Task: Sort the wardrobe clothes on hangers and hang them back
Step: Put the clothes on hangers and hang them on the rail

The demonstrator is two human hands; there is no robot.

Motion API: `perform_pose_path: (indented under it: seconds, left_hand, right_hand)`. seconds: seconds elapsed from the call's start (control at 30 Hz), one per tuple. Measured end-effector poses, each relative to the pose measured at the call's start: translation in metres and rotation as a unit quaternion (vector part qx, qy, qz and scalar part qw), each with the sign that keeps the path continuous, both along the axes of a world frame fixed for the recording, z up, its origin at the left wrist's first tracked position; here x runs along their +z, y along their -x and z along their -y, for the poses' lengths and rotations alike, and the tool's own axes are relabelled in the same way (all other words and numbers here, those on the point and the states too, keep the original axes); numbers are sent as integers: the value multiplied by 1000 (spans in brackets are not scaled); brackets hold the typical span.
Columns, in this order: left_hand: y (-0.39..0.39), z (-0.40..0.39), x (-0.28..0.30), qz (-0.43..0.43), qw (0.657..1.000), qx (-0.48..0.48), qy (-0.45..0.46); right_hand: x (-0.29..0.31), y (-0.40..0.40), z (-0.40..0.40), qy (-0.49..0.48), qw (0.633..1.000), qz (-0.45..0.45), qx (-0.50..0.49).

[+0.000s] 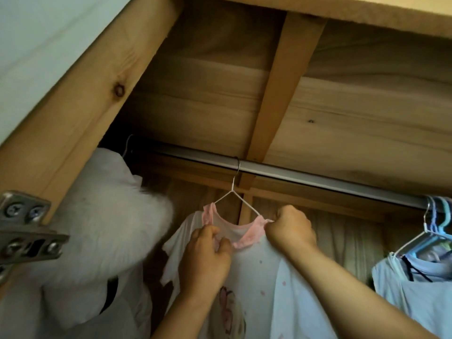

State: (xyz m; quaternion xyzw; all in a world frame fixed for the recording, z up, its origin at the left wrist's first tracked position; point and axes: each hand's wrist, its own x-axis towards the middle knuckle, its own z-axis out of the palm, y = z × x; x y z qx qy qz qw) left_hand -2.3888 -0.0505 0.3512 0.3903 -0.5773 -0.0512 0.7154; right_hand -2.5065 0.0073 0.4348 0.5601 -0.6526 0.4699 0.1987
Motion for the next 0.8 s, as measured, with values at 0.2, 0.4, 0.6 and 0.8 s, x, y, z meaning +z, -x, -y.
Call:
perform_pose_path:
  seconds: [0.2,0.4,0.6,0.8]
  left_hand:
    - [4,-2,1,18,1000,-16,-3]
    - [6,-15,5,20,998,-58,7]
    - [-14,-32,9,-5,996,-84,36]
    - [-35,-51,12,-41,991,-104,74]
  right_hand:
    - [-6,3,5,-27,925,276,260]
    - [-16,2,-11,-149,820,351,428]
    - [-30,-16,-2,-145,761,357,522]
    - [-30,-41,2,-51,818,275,503]
